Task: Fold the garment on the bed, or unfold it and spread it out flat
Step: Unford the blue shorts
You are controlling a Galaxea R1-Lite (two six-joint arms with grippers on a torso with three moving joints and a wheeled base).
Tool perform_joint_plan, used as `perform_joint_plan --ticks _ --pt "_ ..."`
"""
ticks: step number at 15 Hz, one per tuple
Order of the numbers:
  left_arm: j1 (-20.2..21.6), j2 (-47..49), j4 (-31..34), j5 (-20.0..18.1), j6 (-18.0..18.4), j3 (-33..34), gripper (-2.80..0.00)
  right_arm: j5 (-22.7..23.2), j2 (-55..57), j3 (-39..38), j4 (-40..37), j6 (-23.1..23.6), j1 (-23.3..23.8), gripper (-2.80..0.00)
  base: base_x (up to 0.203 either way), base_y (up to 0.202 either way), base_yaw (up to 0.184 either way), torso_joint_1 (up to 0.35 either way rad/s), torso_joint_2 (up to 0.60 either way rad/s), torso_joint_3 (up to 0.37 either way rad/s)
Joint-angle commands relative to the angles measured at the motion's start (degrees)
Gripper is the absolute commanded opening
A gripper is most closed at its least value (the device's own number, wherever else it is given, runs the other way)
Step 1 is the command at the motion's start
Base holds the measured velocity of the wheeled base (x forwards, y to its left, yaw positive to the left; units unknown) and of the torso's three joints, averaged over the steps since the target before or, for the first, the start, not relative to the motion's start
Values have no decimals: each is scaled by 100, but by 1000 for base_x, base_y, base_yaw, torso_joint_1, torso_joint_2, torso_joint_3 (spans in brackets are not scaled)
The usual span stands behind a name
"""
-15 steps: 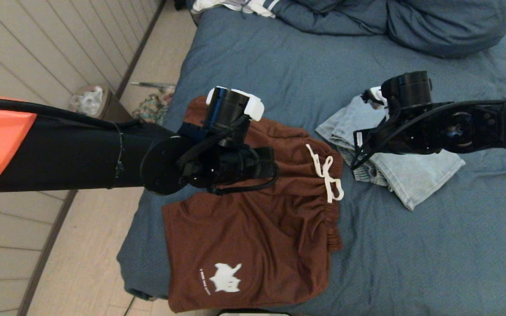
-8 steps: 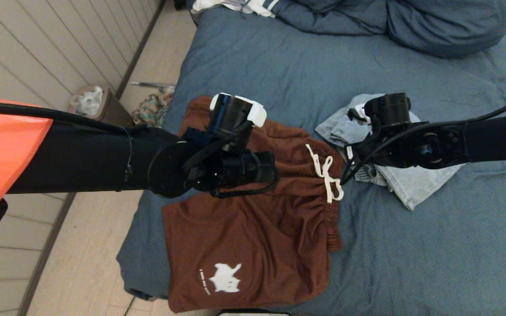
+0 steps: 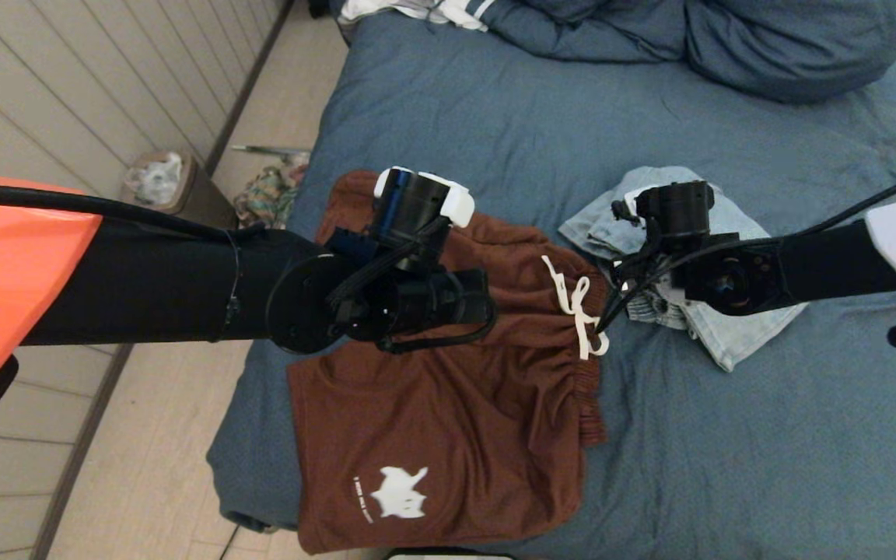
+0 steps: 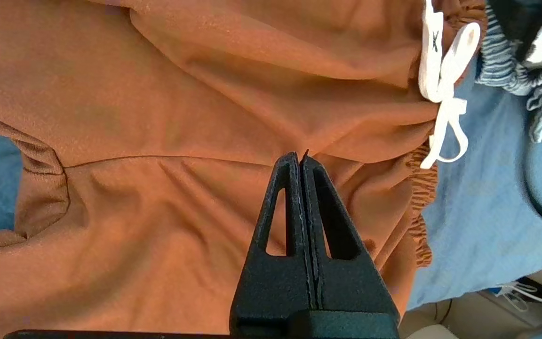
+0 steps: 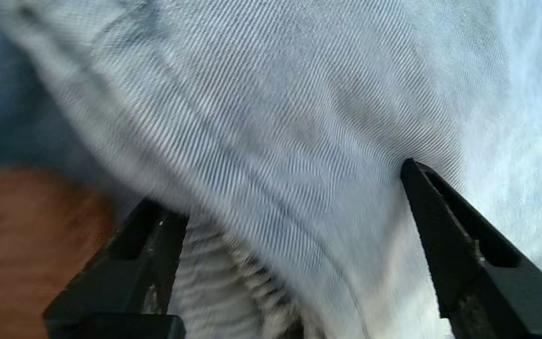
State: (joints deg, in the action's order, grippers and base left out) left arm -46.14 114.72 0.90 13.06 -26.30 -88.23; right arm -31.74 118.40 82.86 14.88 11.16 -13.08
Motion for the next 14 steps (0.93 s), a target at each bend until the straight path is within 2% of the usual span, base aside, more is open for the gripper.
perform_joint_plan --ticks 1,3,4,10,14 --pt "0 -2 -2 5 -16 7 -280 -43 294 0 466 181 144 0 0 0 0 0 0 0" --pt "-9 -1 -2 4 -16 -1 -280 -52 333 37 474 187 183 0 0 0 0 0 0 0" --pt "-9 7 -2 4 -16 5 -280 -52 342 50 479 198 187 -280 0 0 0 0 0 0" --pt "-18 -2 -2 21 -20 8 -280 -200 293 257 502 123 254 -280 0 0 0 0 0 0" --pt "-18 -11 -11 30 -16 17 -280 -182 -117 198 898 111 253 -280 0 0 0 0 0 0"
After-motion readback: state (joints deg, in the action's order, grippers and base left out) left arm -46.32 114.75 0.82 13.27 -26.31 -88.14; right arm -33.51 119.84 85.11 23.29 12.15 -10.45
